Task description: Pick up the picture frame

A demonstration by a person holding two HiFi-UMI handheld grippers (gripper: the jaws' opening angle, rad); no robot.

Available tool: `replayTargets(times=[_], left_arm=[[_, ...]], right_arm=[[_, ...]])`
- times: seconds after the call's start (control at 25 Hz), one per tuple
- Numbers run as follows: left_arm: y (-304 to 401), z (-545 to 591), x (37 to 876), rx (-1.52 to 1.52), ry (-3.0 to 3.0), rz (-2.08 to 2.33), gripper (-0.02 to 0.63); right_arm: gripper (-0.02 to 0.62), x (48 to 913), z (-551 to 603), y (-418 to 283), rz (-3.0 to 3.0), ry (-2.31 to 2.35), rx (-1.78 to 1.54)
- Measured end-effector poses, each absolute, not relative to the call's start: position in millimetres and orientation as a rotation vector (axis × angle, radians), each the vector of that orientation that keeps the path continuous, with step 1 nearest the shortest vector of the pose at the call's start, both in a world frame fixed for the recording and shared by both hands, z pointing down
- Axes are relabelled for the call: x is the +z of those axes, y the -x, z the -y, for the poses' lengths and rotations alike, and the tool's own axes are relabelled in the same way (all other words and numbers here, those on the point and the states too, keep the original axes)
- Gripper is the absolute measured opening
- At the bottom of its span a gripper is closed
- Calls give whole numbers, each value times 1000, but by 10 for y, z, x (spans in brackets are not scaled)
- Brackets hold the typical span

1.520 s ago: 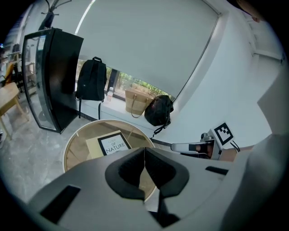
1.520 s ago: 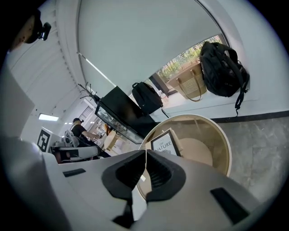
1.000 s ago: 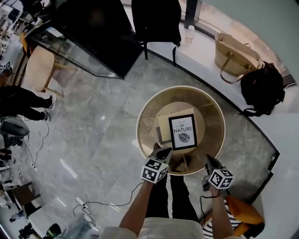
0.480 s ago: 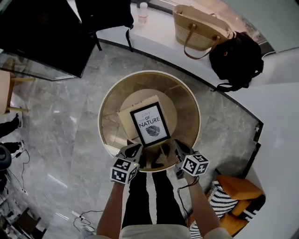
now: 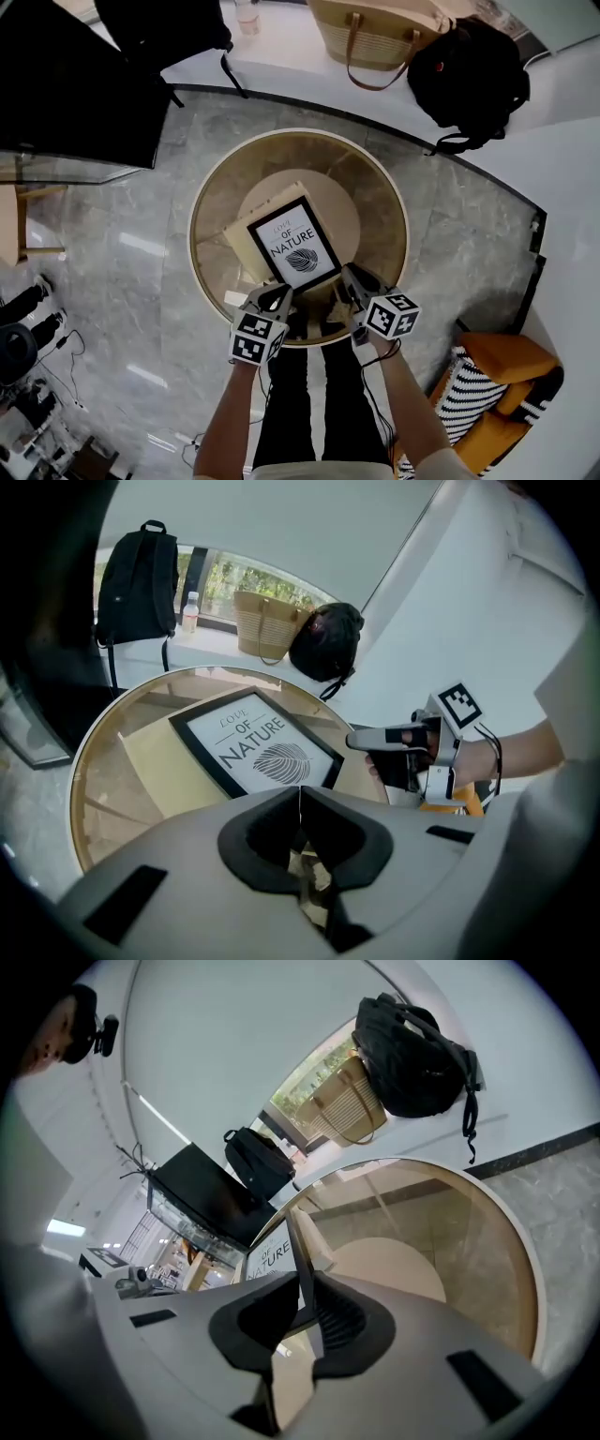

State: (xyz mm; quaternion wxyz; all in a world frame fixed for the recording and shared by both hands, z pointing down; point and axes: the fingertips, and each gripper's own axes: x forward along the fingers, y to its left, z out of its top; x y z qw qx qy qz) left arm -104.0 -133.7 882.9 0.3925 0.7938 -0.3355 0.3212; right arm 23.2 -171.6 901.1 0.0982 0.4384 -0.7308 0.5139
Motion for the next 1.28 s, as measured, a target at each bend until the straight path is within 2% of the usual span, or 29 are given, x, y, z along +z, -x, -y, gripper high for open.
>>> replayTargets(times=[0.08, 0.12, 0.2, 0.52, 0.72, 1.28], left_arm=[[1035, 1328, 8925, 855, -2006, 856, 20], [1042, 1330, 8960, 863, -1998, 860, 20], [1064, 1351, 9008, 866, -1979, 872, 20], [991, 1445, 9148, 847, -1917, 929, 20], [937, 1500, 9171, 818, -1882, 956, 20], [901, 1661, 9283, 693, -1788, 1051, 20]], right_arm=[[41, 9019, 1759, -225, 2184, -1230, 1481], [57, 9016, 1778, -200, 2196, -1185, 1470], [129, 9016, 1812, -128, 2216, -1085, 1468], [221, 9297, 1849, 57, 2193, -736, 1466], [232, 9449, 1862, 185, 2162, -576, 1618], [232, 9576, 1776, 589, 2115, -228, 1688]])
